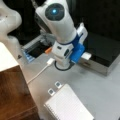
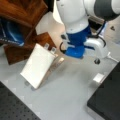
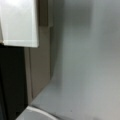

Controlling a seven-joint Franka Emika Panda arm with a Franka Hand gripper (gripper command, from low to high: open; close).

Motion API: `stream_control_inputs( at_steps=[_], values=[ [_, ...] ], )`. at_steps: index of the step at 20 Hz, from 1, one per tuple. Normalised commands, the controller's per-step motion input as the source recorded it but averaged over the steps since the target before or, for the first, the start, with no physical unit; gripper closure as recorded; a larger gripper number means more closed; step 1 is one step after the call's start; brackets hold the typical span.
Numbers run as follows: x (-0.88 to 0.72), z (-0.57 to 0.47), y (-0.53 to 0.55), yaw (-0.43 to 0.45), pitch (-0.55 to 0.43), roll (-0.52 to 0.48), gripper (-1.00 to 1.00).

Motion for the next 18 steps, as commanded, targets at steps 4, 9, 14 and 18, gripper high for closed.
stream_control_inputs(
  at_steps=[4, 9, 14, 18],
  values=[
    [0.08, -0.29, 0.02, -0.067, -0.109, 0.332, -1.00],
    [0.03, -0.21, 0.00, -0.062, -0.098, 0.311, -1.00],
    [0.03, -0.14, -0.01, -0.088, -0.093, 0.334, -1.00],
    [0.03, -0.13, -0.01, -0.083, -0.067, 0.329, -1.00]
  ],
)
